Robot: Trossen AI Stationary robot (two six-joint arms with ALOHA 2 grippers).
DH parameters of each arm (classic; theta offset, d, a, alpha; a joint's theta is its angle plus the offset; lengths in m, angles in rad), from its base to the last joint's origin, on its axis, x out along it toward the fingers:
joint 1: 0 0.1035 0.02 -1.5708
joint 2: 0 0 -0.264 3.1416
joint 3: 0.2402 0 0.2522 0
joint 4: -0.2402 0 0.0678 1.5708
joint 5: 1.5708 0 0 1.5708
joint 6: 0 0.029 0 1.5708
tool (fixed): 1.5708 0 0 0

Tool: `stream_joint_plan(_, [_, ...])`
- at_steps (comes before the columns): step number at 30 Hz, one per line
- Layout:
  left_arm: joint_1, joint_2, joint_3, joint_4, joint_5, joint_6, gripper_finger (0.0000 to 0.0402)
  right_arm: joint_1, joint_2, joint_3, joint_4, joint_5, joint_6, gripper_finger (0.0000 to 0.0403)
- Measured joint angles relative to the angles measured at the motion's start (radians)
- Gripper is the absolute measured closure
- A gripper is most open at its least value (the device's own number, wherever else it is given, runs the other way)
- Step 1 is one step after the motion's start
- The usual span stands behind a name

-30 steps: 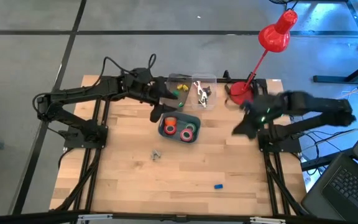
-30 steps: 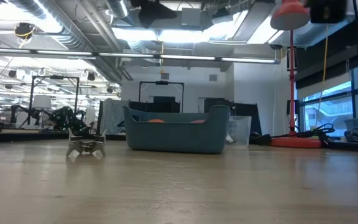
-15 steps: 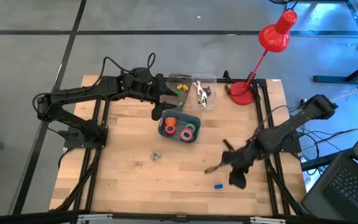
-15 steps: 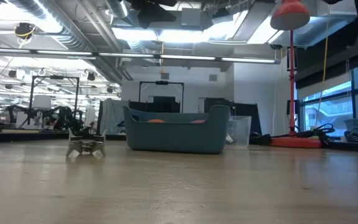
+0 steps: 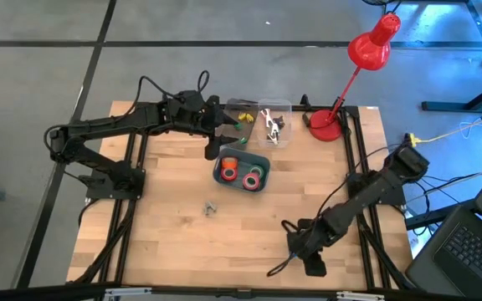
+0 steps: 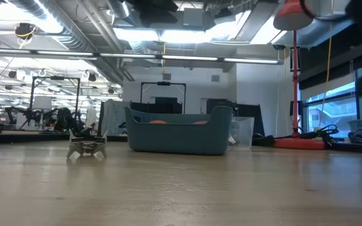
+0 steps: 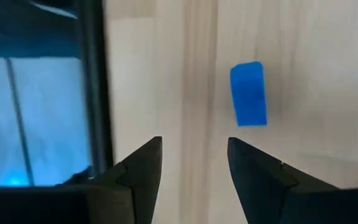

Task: Pick and place Stapler, Stapler remover, tape
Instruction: Put the blue stapler into the black bin

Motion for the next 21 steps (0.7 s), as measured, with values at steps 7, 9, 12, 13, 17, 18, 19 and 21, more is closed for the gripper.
stream_joint_plan(7, [-0.003,0.000,0.000,0.000,0.003,0.000,0.0151,0.000,0.081,0.000,0.010,0.024,-0.036,0.0219])
stream_joint_plan(9, [-0.007,0.000,0.000,0.000,0.005,0.000,0.0151,0.000,0.087,0.000,-0.015,0.039,-0.038,0.0219])
stream_joint_plan(12, [-0.008,0.000,0.000,0.000,0.005,0.001,0.0151,-0.001,0.089,0.000,-0.032,0.042,-0.012,0.0219])
stream_joint_plan(13, [-0.008,0.000,0.000,0.000,0.006,0.005,0.0151,-0.001,0.089,0.000,-0.029,0.043,-0.008,0.0219])
stream_joint_plan(17, [-0.008,0.000,0.000,0.000,0.006,0.005,0.0151,-0.001,0.089,0.000,0.008,0.068,-0.007,0.0219])
stream_joint_plan(18, [-0.008,0.000,0.000,0.000,0.006,0.006,0.0151,-0.001,0.089,0.000,0.024,0.075,-0.010,0.0219])
stream_joint_plan(19, [-0.008,0.000,0.000,0.000,0.006,0.007,0.0151,-0.001,0.089,0.000,0.035,0.087,-0.011,0.0219])
stream_joint_plan(21, [-0.008,0.000,0.000,0.000,0.006,0.008,0.0151,-0.001,0.089,0.000,0.046,0.105,-0.012,0.0219])
